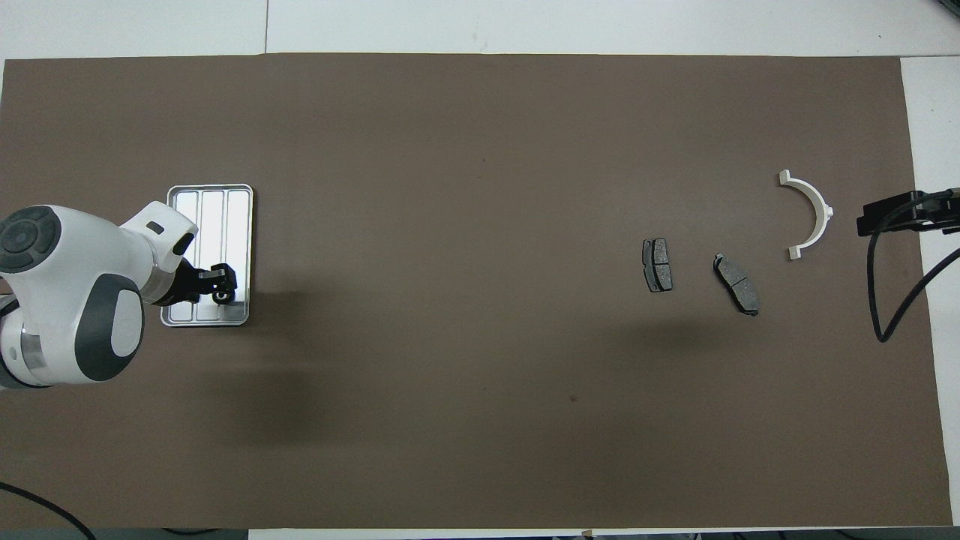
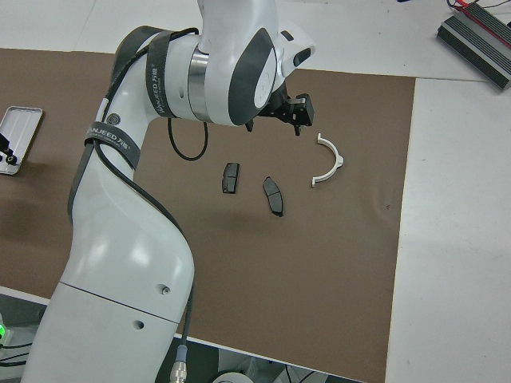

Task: Place bearing gear from tray to pile
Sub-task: 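Reach the left gripper down to the tray and grasp a black bearing, then lift the bearing with the left gripper and carry it toward the table center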

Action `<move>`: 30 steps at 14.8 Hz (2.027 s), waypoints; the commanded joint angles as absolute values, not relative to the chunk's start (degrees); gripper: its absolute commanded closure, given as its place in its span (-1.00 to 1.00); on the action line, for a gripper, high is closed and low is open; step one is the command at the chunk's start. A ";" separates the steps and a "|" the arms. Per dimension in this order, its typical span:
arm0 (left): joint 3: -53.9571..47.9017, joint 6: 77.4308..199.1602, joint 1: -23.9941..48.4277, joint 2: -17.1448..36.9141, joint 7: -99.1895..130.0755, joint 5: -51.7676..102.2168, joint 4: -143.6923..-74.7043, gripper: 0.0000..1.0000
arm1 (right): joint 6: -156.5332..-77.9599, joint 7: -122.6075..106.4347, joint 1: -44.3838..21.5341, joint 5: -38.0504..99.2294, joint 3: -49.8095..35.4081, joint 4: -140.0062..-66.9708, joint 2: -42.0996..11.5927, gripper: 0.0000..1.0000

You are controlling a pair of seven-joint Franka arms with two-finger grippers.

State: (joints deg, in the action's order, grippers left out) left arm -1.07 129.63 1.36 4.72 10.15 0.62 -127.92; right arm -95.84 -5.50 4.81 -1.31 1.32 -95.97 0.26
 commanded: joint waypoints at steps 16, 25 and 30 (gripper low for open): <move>-0.62 133.33 1.58 8.26 10.72 -0.35 -128.58 -0.10 | -97.29 -5.54 5.27 -0.62 1.05 -96.86 0.88 -1.00; -0.62 131.23 1.58 8.61 9.22 -0.35 -126.40 0.80 | -97.38 -5.10 5.19 -0.62 1.05 -96.86 0.88 -1.00; -0.79 122.26 7.28 9.23 18.78 -0.35 -117.78 0.80 | -97.38 -5.36 5.36 -0.62 1.05 -96.86 0.97 -1.00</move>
